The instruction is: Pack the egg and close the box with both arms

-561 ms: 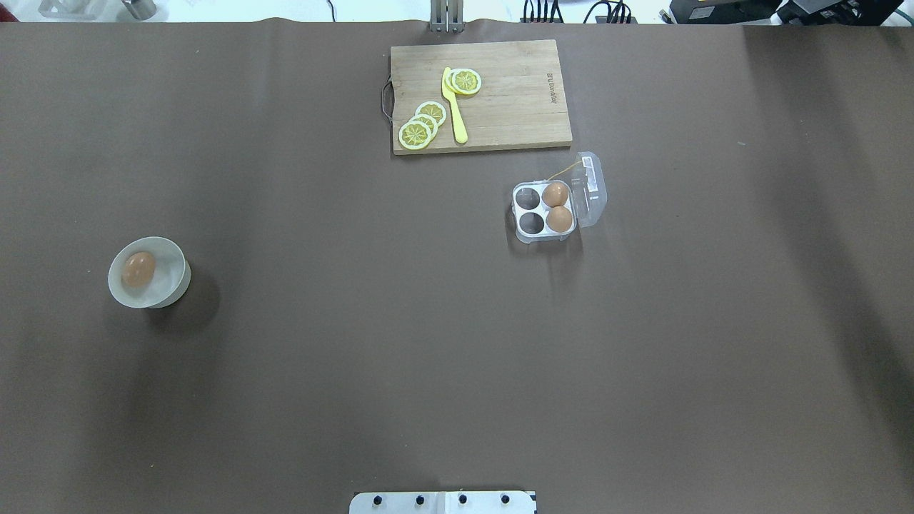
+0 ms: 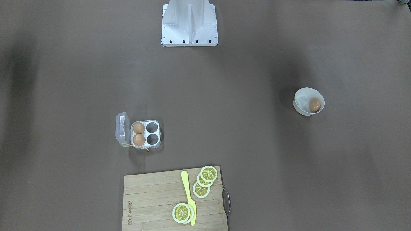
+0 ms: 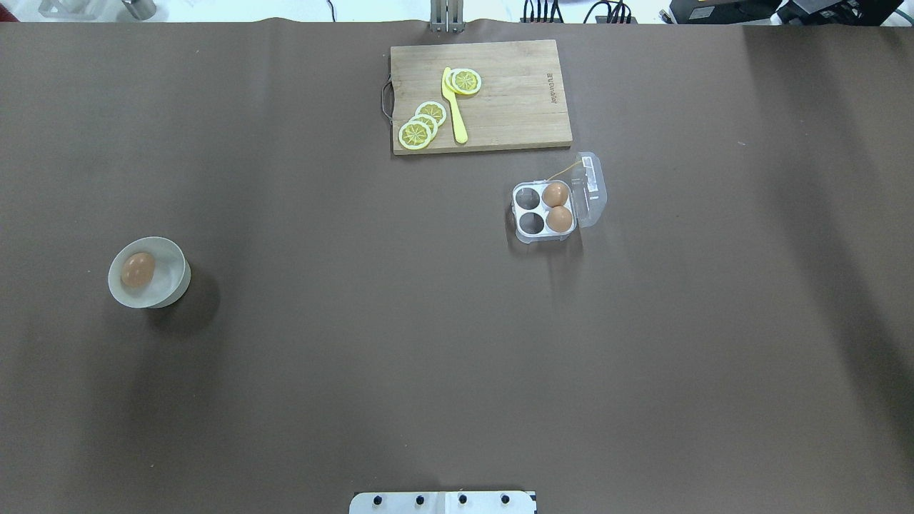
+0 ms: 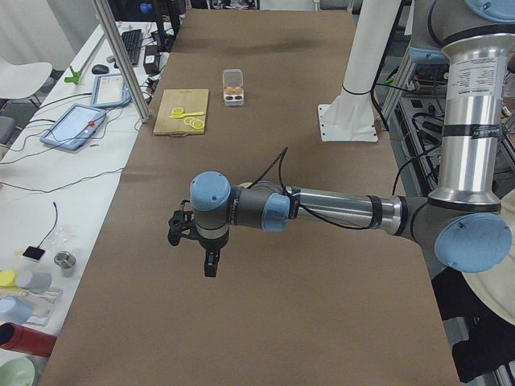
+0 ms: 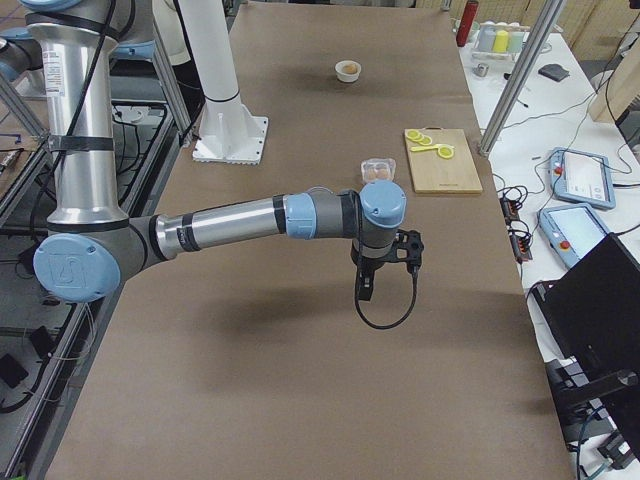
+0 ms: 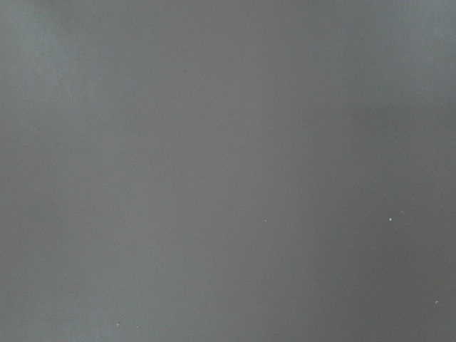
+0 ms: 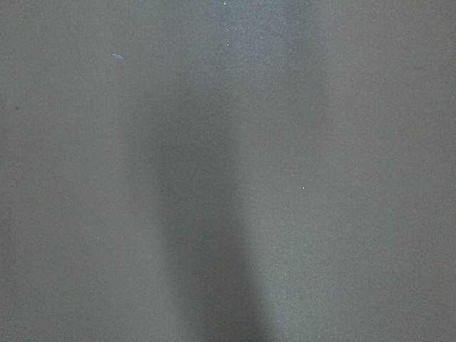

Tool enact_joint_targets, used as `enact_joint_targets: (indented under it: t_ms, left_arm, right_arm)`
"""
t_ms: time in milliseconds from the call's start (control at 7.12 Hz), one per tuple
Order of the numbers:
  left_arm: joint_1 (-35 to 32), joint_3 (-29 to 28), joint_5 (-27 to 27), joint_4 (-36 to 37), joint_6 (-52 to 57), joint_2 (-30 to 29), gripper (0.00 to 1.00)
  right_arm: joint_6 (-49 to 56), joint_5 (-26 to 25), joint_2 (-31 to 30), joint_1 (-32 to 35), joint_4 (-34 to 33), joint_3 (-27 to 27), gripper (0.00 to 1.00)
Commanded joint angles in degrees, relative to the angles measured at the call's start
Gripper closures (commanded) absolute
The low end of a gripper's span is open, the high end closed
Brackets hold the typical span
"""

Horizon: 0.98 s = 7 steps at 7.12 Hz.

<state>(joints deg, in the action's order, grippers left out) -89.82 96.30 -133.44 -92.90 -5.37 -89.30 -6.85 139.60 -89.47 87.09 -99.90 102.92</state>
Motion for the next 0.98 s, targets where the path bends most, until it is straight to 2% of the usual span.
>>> enact_joint_targets:
  t_ms: [0, 842]
  left_arm:
    - [0.00, -0.06, 0.02, 0.00, 0.01, 0.00, 0.02]
    - [0.00, -0.23, -0.07, 0.00, -1.31, -0.26, 0.02]
  right_arm:
    - [-0.01, 0.06, -0.09, 0.10, -0.03, 0.00, 0.00]
    - [-0.01, 0.24, 0.09, 0.18, -0.03, 0.00, 0.00]
